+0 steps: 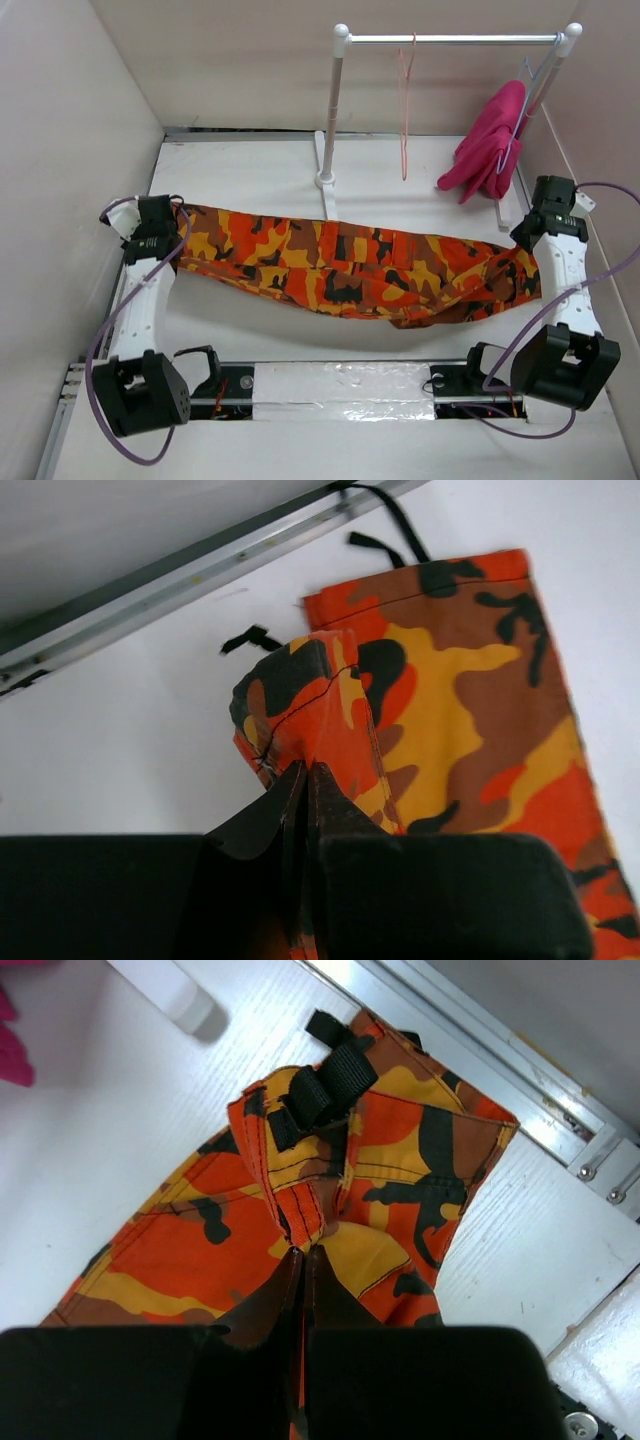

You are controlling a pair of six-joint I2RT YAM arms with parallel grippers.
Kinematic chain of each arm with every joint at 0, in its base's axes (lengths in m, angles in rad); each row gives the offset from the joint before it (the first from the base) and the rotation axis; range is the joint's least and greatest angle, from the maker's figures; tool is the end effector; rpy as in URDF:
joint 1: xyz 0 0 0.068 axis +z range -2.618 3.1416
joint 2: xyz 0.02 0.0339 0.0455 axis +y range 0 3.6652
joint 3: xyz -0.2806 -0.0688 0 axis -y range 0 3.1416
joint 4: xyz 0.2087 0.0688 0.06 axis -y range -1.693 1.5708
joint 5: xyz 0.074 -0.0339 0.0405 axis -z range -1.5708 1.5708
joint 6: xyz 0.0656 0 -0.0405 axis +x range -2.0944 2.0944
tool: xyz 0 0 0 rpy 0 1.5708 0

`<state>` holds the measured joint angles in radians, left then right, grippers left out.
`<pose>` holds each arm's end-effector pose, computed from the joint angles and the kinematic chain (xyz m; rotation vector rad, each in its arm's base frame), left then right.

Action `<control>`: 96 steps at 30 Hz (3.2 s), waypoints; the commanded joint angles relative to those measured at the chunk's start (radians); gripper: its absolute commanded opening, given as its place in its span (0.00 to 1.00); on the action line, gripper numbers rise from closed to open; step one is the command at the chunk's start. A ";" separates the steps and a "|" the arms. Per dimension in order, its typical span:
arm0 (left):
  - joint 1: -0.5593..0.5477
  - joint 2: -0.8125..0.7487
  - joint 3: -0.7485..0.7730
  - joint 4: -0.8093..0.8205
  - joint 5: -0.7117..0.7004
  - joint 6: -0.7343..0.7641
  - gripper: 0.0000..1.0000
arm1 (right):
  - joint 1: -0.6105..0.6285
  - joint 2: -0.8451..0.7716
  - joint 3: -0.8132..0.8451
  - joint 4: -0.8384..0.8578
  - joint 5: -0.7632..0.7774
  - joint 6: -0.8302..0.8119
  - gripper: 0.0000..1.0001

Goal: Place the trousers on the hanger
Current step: Fold the trousers at the center of the board.

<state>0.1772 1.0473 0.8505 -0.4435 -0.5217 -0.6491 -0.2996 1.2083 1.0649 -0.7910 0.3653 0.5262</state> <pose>0.1922 0.0676 0.2964 -1.1066 1.8198 0.3001 0.1995 -0.0861 0.2966 1.1190 2.1831 -0.3582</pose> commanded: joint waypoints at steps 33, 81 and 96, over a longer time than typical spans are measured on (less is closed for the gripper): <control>-0.013 0.992 0.969 -0.186 -0.275 0.166 0.00 | -0.009 0.487 0.256 0.243 0.020 0.012 0.00; 0.021 0.575 0.652 -0.219 -0.189 0.186 0.04 | 0.031 0.422 0.181 0.314 -0.065 0.067 0.00; 0.039 0.850 0.840 -0.191 -0.204 0.117 0.02 | -0.055 0.404 0.130 0.365 -0.035 0.067 0.00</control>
<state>0.2012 1.8946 1.5917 -0.6388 -0.6682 -0.4976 -0.3077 1.6436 1.1957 -0.4980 0.2729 0.5987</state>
